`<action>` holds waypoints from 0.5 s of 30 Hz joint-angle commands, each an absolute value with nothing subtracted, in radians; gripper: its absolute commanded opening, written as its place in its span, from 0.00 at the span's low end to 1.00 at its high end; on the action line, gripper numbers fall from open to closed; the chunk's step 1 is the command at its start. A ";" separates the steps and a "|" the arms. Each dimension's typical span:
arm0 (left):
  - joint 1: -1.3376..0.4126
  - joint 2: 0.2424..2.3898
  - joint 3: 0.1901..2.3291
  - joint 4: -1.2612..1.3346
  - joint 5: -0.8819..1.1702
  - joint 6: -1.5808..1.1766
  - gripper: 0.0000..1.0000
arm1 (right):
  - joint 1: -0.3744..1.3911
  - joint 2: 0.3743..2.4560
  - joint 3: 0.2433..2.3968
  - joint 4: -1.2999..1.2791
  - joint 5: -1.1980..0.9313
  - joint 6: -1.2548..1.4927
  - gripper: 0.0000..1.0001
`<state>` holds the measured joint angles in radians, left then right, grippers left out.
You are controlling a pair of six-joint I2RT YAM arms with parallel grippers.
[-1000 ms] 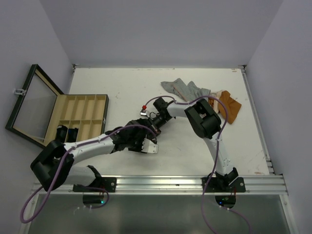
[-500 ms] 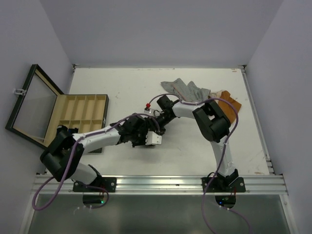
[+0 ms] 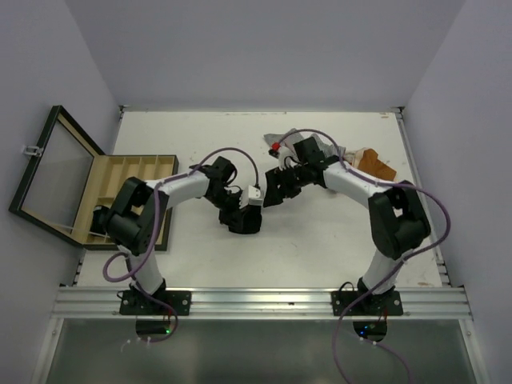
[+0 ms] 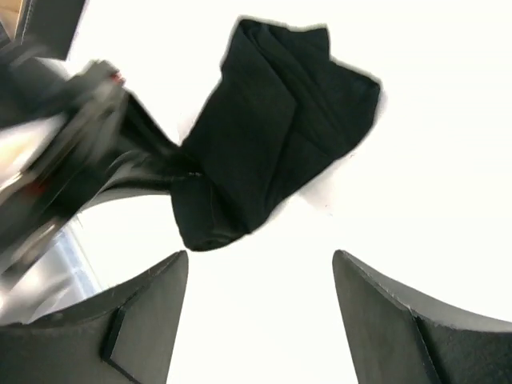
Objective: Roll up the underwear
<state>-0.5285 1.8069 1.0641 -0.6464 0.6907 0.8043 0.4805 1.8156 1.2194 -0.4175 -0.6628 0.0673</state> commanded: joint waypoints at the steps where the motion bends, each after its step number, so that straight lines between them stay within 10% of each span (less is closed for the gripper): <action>1: -0.515 2.021 1.072 -0.840 0.601 0.845 0.00 | 0.479 1.637 1.126 -0.338 -0.643 -0.101 0.77; 15: -0.457 2.333 1.410 -1.077 0.604 0.899 0.04 | 0.701 1.496 1.097 -0.480 -0.548 -0.672 0.75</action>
<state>-0.4412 2.1639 1.4368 -1.0798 0.9024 0.8043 0.6060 1.4982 1.0870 -0.4541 -0.6365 -0.5049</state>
